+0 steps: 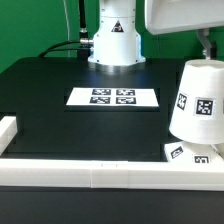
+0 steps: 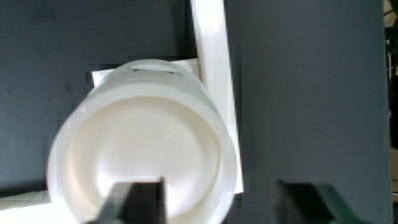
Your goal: Assemble lamp
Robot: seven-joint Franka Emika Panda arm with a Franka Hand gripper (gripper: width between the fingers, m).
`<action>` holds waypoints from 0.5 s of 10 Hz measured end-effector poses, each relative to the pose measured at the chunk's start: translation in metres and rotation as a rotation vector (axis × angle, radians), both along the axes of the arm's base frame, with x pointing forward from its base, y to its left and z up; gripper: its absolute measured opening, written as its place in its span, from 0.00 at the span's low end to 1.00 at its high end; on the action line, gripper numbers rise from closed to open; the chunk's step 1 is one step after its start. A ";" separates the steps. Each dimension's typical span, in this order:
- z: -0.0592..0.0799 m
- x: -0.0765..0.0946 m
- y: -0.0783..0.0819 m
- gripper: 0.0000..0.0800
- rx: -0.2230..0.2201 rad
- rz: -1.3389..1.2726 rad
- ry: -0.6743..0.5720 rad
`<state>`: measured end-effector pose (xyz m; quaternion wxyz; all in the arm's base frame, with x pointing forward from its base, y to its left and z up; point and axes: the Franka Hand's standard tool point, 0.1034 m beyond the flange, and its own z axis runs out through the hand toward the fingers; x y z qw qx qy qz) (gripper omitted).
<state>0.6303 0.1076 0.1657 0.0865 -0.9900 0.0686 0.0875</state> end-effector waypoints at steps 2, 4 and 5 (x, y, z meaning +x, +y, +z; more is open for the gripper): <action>0.002 0.000 -0.004 0.58 0.002 0.021 -0.003; 0.017 -0.007 -0.004 0.78 -0.019 0.046 0.044; 0.028 -0.006 0.001 0.86 -0.064 0.055 0.069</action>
Offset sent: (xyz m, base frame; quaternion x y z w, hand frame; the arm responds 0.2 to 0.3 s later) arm -0.0048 -0.0091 0.0379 -0.0754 -0.0652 -0.0383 0.9943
